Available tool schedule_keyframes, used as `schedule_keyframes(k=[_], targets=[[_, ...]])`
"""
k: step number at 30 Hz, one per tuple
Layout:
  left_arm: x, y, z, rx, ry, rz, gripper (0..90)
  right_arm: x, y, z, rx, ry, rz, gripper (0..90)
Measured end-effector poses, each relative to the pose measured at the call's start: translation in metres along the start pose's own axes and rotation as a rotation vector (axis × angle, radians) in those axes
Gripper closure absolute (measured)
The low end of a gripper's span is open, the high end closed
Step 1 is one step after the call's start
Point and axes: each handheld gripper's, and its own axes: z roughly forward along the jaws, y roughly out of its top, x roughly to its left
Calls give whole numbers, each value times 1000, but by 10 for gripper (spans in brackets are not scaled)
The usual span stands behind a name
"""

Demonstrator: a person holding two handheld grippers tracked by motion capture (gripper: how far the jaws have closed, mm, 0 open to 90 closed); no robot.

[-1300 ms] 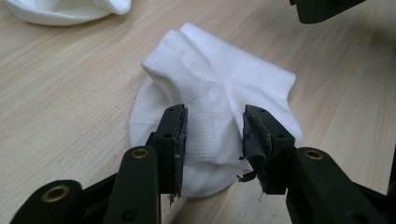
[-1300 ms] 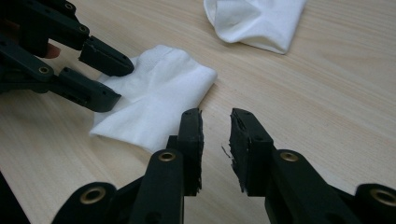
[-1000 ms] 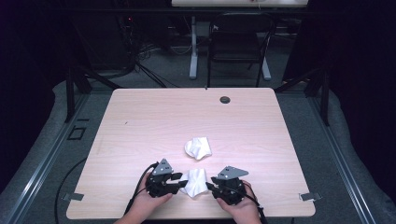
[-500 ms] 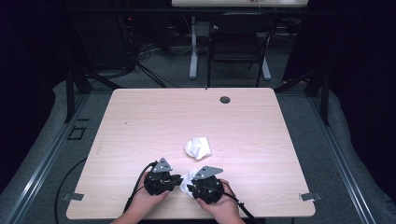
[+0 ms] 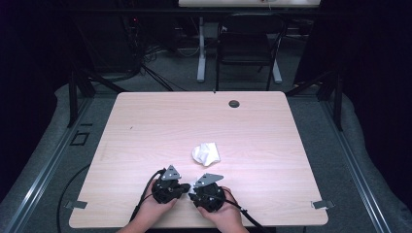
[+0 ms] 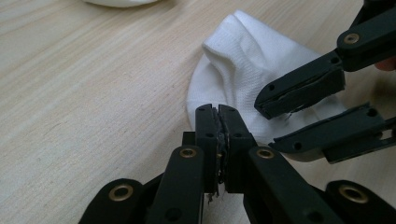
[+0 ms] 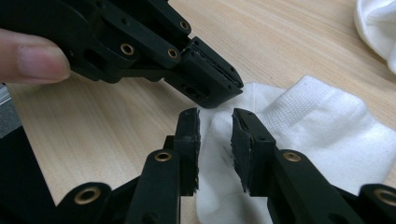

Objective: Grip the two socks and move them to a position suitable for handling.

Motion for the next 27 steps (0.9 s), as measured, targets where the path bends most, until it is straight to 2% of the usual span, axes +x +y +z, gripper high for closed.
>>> schedule_keyframes(k=[3, 5, 10, 17, 21, 27], targets=[[1, 0, 0, -1, -4, -2, 883, 1, -1, 3, 1, -4, -1, 739], [1, 0, 1, -6, -6, -7, 884, 2, -2, 3, 9, -23, -18, 761], [1, 0, 1, -7, -8, -8, 885, 1, -3, 4, 15, -42, -21, 870], [1, 0, 1, -6, -10, -4, 885, -2, -2, 0, 14, -31, 0, 889], [2, 0, 1, -7, -8, -1, 885, -4, -1, -6, -13, -21, 24, 889], [2, 0, 1, -7, -13, -11, 885, -9, -1, -19, -44, -32, 43, 889]])
